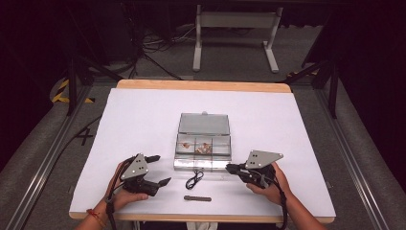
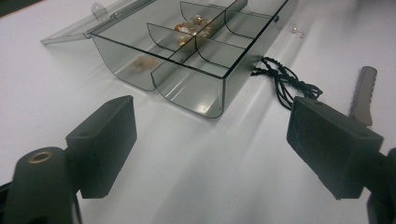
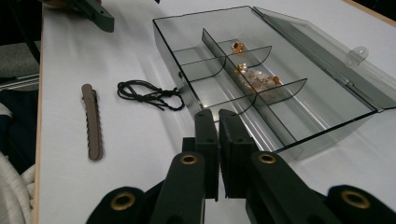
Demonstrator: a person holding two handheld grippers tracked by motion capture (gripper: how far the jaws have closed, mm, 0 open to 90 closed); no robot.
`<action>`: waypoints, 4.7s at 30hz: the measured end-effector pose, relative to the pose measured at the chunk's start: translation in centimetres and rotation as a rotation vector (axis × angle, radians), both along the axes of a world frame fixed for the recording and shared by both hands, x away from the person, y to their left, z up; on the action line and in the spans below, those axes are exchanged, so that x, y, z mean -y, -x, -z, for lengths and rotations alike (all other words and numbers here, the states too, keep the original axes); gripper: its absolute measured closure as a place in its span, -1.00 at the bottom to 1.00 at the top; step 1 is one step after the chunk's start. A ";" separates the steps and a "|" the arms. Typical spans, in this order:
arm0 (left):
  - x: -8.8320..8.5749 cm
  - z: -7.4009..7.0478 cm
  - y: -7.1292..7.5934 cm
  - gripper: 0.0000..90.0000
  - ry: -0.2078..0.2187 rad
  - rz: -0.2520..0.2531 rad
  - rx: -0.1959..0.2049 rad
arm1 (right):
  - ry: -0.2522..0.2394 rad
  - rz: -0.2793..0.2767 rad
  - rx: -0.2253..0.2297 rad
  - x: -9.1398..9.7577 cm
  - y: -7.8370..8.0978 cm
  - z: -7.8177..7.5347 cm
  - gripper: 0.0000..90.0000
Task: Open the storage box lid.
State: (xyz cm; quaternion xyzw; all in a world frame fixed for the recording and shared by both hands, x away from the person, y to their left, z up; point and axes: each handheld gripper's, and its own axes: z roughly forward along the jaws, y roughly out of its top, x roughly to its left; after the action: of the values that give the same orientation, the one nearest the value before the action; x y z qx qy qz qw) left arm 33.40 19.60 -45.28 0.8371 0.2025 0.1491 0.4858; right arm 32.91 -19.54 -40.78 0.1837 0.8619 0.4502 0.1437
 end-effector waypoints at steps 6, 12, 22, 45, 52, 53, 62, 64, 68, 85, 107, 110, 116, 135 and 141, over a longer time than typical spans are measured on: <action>-0.2 0.0 -0.1 -0.63 0.009 -0.015 0.003 | 0.000 0.009 0.017 -0.3 -0.4 -0.6 0.92; -0.1 0.1 -0.3 -0.63 0.010 -0.019 -0.003 | -0.011 0.014 0.026 -0.3 -0.8 -1.0 0.92; -0.3 0.3 -0.4 -0.64 0.019 -0.035 -0.016 | -0.007 0.031 0.045 -1.1 -2.6 -2.0 0.92; 0.0 0.4 -0.3 -0.65 -0.004 -0.017 -0.011 | 0.029 0.103 0.016 -2.9 -6.9 -0.4 0.92; -0.1 0.3 -0.3 -0.65 -0.009 -0.011 0.005 | 0.046 0.122 0.006 -3.1 -7.9 0.5 0.92; -0.1 0.4 -0.3 -0.65 -0.006 -0.009 0.005 | 0.047 0.129 0.008 -3.1 -8.1 0.6 0.92; 0.0 0.4 -0.4 -0.65 -0.015 -0.003 -0.010 | 0.039 0.146 -0.005 -3.0 -8.8 1.2 0.92; 0.1 0.4 -0.4 -0.66 -0.016 -0.003 -0.006 | 0.045 0.150 -0.007 -3.0 -8.9 1.3 0.92; 0.0 0.4 -0.3 -0.66 -0.019 -0.004 0.001 | 0.048 0.157 -0.015 -2.9 -9.0 1.7 0.92; 0.1 0.4 -0.3 -0.66 -0.020 0.002 -0.004 | 0.073 0.164 -0.034 -2.9 -9.1 2.5 0.90; 0.1 0.4 -0.3 -0.66 -0.027 0.004 0.001 | 0.033 0.145 0.002 -2.4 -7.0 0.4 0.81; 0.1 0.4 -0.3 -0.66 -0.026 0.003 0.001 | 0.023 0.128 0.021 -2.0 -5.8 -0.5 0.81; 0.1 0.4 -0.3 -0.66 -0.026 0.002 0.001 | 0.000 0.105 0.039 -1.2 -3.4 -1.5 0.81; 0.2 0.4 -0.3 -0.66 -0.037 0.005 -0.001 | 0.095 0.038 -0.032 -1.5 2.5 2.8 0.60; 0.2 0.4 -0.3 -0.66 -0.035 0.011 -0.002 | 0.137 0.021 -0.057 -2.3 1.8 4.1 0.38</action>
State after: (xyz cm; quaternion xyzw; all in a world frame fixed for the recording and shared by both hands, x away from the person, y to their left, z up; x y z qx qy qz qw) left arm 33.68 19.36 -45.68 0.8468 0.1956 0.1493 0.4716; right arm 31.06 -17.27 -44.83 0.1953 0.8924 0.3834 0.1360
